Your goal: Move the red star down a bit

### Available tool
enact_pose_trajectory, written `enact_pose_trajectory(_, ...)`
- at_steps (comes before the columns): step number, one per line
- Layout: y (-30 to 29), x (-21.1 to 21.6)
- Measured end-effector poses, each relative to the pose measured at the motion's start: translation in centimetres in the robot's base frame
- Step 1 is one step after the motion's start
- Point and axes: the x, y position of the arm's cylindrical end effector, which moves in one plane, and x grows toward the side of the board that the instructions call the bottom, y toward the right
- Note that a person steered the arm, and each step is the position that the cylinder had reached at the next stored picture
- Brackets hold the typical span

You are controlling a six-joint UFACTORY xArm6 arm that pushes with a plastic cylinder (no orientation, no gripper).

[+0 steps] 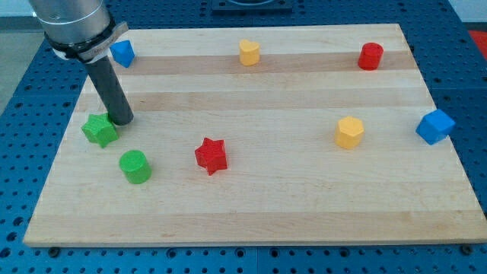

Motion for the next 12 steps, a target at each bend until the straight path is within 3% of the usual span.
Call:
enact_pose_trajectory(2, 5.7, 0.0)
enact_pose_trajectory(4, 5.7, 0.0)
enact_pose_trajectory(5, 6.6, 4.2)
enact_pose_trajectory(6, 7.0, 5.8)
enact_pose_trajectory(7, 7.0, 5.6)
enact_pose_trajectory(9, 13.5, 4.7)
enact_pose_trajectory(11, 13.8, 4.7)
enact_pose_trajectory(12, 13.3, 9.2)
